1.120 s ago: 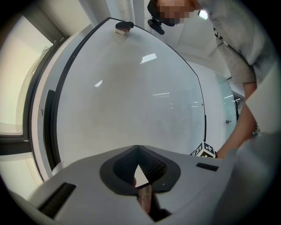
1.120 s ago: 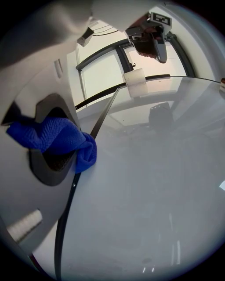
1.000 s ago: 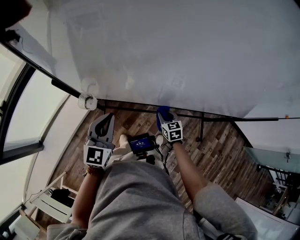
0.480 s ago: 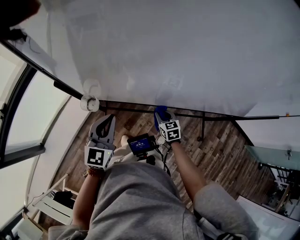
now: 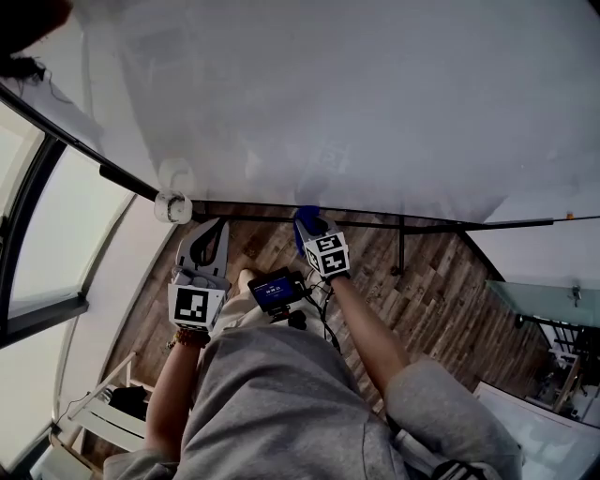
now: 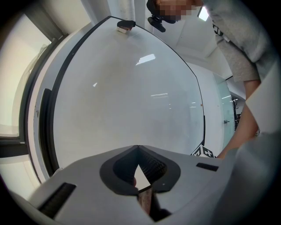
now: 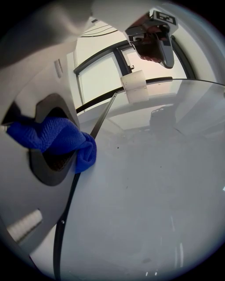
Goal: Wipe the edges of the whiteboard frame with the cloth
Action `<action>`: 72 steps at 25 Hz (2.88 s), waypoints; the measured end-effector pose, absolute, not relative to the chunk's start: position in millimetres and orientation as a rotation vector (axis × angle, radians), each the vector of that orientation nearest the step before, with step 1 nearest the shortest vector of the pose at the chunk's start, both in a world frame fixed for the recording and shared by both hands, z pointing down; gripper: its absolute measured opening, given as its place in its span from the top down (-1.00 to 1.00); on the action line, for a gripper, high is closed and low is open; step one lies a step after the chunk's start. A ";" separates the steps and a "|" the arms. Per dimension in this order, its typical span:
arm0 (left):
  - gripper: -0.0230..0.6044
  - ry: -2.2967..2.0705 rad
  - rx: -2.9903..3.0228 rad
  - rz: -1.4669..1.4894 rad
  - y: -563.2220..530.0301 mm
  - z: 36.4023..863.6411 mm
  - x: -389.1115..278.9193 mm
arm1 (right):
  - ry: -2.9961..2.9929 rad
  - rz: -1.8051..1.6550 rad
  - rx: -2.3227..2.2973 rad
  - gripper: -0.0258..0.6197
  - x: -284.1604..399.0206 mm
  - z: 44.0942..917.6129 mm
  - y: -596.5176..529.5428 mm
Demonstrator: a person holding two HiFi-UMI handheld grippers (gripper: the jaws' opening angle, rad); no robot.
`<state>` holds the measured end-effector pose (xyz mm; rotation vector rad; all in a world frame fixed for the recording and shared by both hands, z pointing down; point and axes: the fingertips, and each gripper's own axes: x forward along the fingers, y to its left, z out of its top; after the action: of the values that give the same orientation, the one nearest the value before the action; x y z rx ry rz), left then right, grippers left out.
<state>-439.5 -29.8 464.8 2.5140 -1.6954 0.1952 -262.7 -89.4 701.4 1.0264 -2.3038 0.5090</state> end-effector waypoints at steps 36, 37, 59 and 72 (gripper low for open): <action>0.90 -1.839 2.356 0.219 -7.0 483.9 -478.0 | -2.393 0.559 0.896 0.63 -340.5 696.6 -82.3; 0.90 -1.843 2.353 0.219 -5.4 484.3 -479.7 | -2.397 0.561 0.893 0.63 -344.0 696.4 -81.8; 0.90 -1.878 2.337 0.200 5.0 482.9 -490.3 | -2.467 0.752 0.896 0.63 -386.7 692.9 -81.7; 0.90 -1.899 2.303 0.197 10.7 489.0 -501.0 | -2.493 0.734 0.805 0.63 -426.0 691.4 -77.7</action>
<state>-501.0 10.7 489.0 2.3027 -1.8991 0.1975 -426.0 -77.7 691.4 0.8045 -2.4925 0.7340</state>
